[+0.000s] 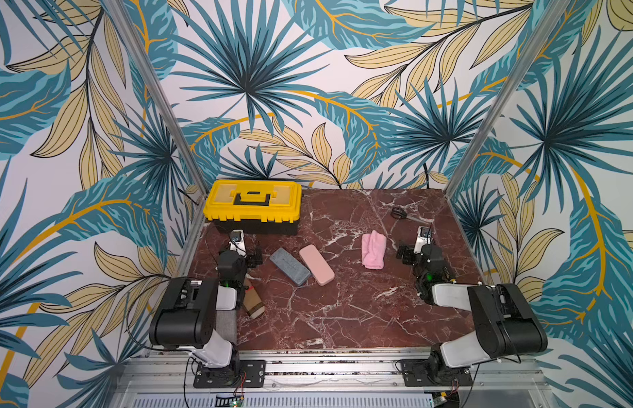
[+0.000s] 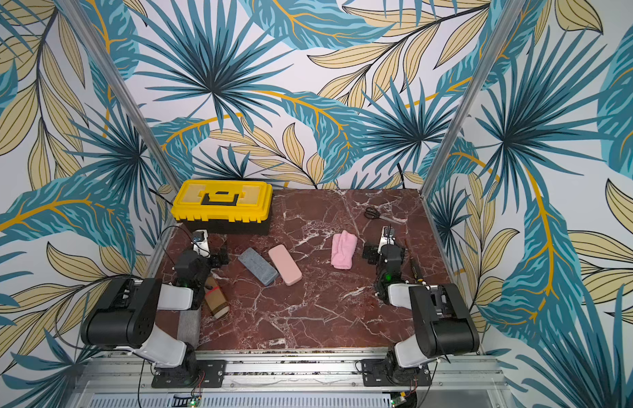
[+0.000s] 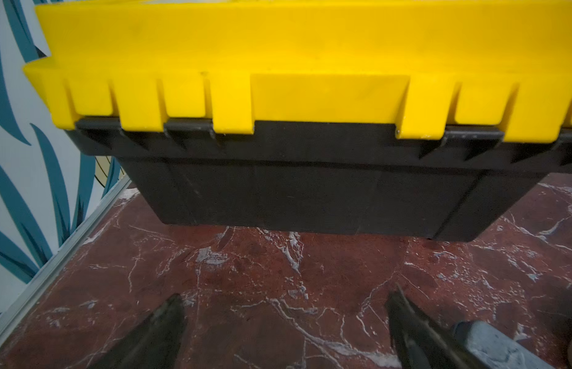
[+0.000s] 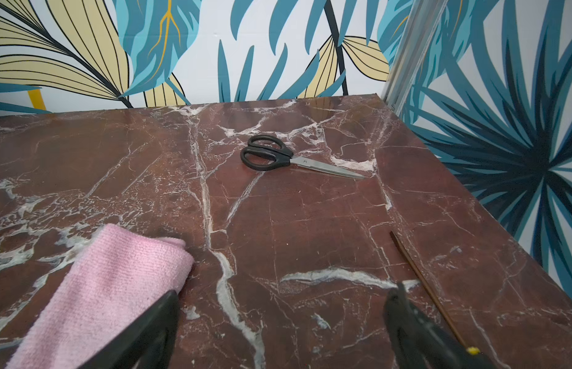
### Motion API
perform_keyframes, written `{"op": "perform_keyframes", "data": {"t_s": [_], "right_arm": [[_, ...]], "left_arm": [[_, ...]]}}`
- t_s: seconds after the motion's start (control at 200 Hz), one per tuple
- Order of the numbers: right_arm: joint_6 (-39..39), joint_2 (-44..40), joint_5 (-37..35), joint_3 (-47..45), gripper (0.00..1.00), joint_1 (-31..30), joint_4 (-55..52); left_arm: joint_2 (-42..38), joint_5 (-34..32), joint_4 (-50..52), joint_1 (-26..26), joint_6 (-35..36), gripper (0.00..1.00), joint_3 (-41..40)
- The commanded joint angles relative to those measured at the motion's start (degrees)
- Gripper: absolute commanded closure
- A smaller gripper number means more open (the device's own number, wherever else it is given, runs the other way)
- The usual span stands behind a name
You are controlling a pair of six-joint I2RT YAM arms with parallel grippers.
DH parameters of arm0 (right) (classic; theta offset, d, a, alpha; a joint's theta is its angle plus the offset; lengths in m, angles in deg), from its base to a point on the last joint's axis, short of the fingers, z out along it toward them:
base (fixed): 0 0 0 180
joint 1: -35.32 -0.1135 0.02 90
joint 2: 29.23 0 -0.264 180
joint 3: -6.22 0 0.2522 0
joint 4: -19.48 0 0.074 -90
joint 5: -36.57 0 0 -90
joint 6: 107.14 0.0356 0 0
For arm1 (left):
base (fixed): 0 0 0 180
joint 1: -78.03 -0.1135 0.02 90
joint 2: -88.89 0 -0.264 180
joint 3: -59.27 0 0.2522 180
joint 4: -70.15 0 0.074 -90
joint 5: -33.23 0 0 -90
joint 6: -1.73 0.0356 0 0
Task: Wipe the eyeglass case
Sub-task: Move the eyeglass case from the center of the board.
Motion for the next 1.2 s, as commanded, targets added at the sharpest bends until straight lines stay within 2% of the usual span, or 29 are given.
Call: {"op": "perform_keyframes", "data": {"t_s": [0.0, 0.886, 0.952, 1.017, 1.117, 1.192], "right_arm": [[0.7, -0.4, 0.4, -0.8, 0.01, 0.0, 1.0], [0.5, -0.2, 0.4, -0.7, 0.01, 0.0, 1.1], [-1.0, -1.7, 0.5, -0.9, 0.00, -0.3, 1.8], [-0.9, -6.4, -1.9, 3.1, 0.00, -1.4, -10.2], [3.5, -10.7, -5.6, 11.9, 0.00, -1.9, -30.8], [8.8, -12.1, -12.8, 20.3, 0.00, -3.1, -49.4]], "left_arm": [[-0.5, -0.6, -0.1, 0.1, 0.4, 0.00, 1.5], [-0.5, -0.5, 0.2, 0.1, 0.3, 0.00, 1.6], [-1.8, 1.4, 1.4, 0.4, 1.4, 0.00, 1.8], [-6.1, -0.8, 6.7, 2.9, 3.5, 0.00, 2.8], [-13.4, -16.2, 18.2, 8.0, 3.2, 0.00, 5.4], [-19.6, -23.2, 27.3, 11.6, 2.5, 0.00, 7.1]]}}
